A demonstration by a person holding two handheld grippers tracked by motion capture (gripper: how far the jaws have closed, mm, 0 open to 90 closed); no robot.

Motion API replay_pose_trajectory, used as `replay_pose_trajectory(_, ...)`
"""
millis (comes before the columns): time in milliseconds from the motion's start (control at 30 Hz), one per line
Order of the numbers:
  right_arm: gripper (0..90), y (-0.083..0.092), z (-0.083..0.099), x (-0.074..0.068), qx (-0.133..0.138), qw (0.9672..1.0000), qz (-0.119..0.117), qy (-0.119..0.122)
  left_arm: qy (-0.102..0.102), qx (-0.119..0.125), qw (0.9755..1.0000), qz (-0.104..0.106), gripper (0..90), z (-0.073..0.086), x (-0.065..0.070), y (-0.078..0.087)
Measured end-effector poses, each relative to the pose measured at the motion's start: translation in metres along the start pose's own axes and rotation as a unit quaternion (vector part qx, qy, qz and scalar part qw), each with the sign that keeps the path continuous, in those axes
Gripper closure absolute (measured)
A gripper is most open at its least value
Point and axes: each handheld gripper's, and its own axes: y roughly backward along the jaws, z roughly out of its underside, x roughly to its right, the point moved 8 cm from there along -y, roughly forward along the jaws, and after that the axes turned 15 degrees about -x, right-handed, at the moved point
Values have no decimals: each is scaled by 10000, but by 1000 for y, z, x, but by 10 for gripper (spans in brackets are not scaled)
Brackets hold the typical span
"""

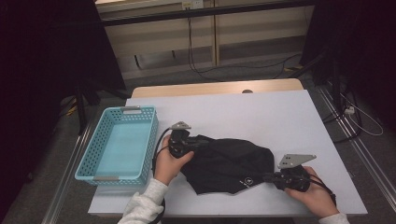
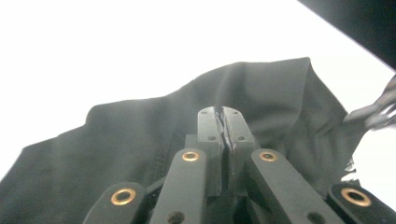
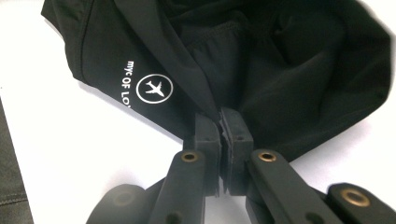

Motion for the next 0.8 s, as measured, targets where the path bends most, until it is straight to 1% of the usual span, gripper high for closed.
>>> replay_pose_trajectory(67, 887, 1, 0, 0, -15, 10000, 4, 14, 114, 196, 9997, 57, 875, -3, -4, 11)
replay_pose_trajectory(100, 887, 2, 0, 1, -19, 10000, 14, 11, 155, 264, 9995, 8, 876, -3, -7, 15)
replay_pose_trajectory(167, 887, 3, 1, 2, -19, 10000, 49, 22, 240, 374, 9990, 1, 876, -3, -12, 22)
replay_pose_trajectory(233, 888, 5, 1, 5, -35, 9999, 91, -22, 307, 508, 9982, -109, 877, -4, -18, 29)
replay_pose_trajectory(333, 888, 7, 2, 11, -16, 9997, 215, -65, 423, 623, 9969, -221, 877, -3, -26, 37)
replay_pose_trajectory(400, 888, 9, 4, 16, -61, 9993, 376, -16, 444, 625, 9968, -237, 877, -2, -28, 37)
replay_pose_trajectory(467, 886, 12, 5, 19, -57, 9990, 430, -40, 446, 622, 9967, -272, 877, -1, -28, 36)
replay_pose_trajectory(500, 879, 13, 5, 20, -22, 9990, 450, -63, 422, 557, 9972, -248, 877, 0, -27, 34)
replay_pose_trajectory(567, 839, 14, 5, 21, 16, 9987, 496, -74, 418, 503, 9976, -236, 876, 1, -25, 29)
replay_pose_trajectory(600, 807, 12, 6, 20, -32, 9992, 399, -62, 395, 428, 9980, -228, 876, 3, -24, 26)
replay_pose_trajectory(633, 766, 12, 7, 20, -29, 9992, 402, -76, 389, 408, 9981, -253, 876, 3, -24, 24)
replay_pose_trajectory(667, 709, 12, 7, 21, 2, 9987, 490, -109, 380, 387, 9981, -274, 875, 4, -24, 24)
replay_pose_trajectory(700, 676, 13, 6, 23, 25, 9985, 535, -135, 361, 338, 9983, -316, 875, 5, -24, 23)
replay_pose_trajectory(733, 635, 16, 5, 25, 93, 9981, 593, -166, 355, 344, 9982, -349, 875, 5, -25, 24)
replay_pose_trajectory(767, 585, 20, 4, 29, 192, 9971, 689, -248, 363, 348, 9980, -372, 875, 5, -25, 24)
replay_pose_trajectory(800, 560, 24, 4, 32, 262, 9963, 745, -354, 367, 349, 9980, -388, 874, 5, -25, 25)
